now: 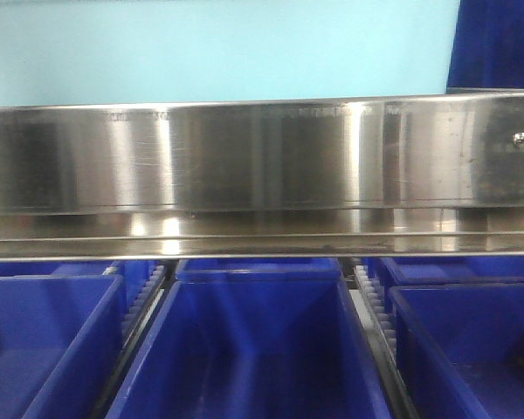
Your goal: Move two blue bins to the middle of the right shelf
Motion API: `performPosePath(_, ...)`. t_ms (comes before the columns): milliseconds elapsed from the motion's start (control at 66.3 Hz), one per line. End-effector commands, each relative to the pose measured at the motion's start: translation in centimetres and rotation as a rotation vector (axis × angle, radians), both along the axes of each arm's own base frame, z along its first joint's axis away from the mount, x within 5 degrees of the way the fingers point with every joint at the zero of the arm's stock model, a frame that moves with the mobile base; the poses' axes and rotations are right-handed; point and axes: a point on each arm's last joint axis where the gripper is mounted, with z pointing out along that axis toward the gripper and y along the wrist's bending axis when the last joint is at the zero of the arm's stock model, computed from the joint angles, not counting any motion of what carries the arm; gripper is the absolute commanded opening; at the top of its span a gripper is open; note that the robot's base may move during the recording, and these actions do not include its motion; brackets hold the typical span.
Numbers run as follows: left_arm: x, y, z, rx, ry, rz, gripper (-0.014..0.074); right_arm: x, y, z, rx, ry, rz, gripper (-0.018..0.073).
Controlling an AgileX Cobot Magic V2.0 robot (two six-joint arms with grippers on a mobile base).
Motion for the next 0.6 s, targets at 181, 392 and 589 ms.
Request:
performPosePath(181,-0.89,-0.41,1.47,-0.11,-0.065,-0.048,-0.0111,-0.43,0.47,0.71,0.031,-0.045,0.049,-0.0151)
performPosePath(392,-0.89,-0.41,1.47,-0.11,-0.065,-0.048,-0.0111,-0.43,0.47,0.71,0.031,-0.045,0.049,-0.0151)
performPosePath(589,-0.89,-0.41,1.47,-0.11,-0.065,-0.048,-0.0111,-0.43,0.47,0.71,0.031,-0.045,0.049,-0.0151)
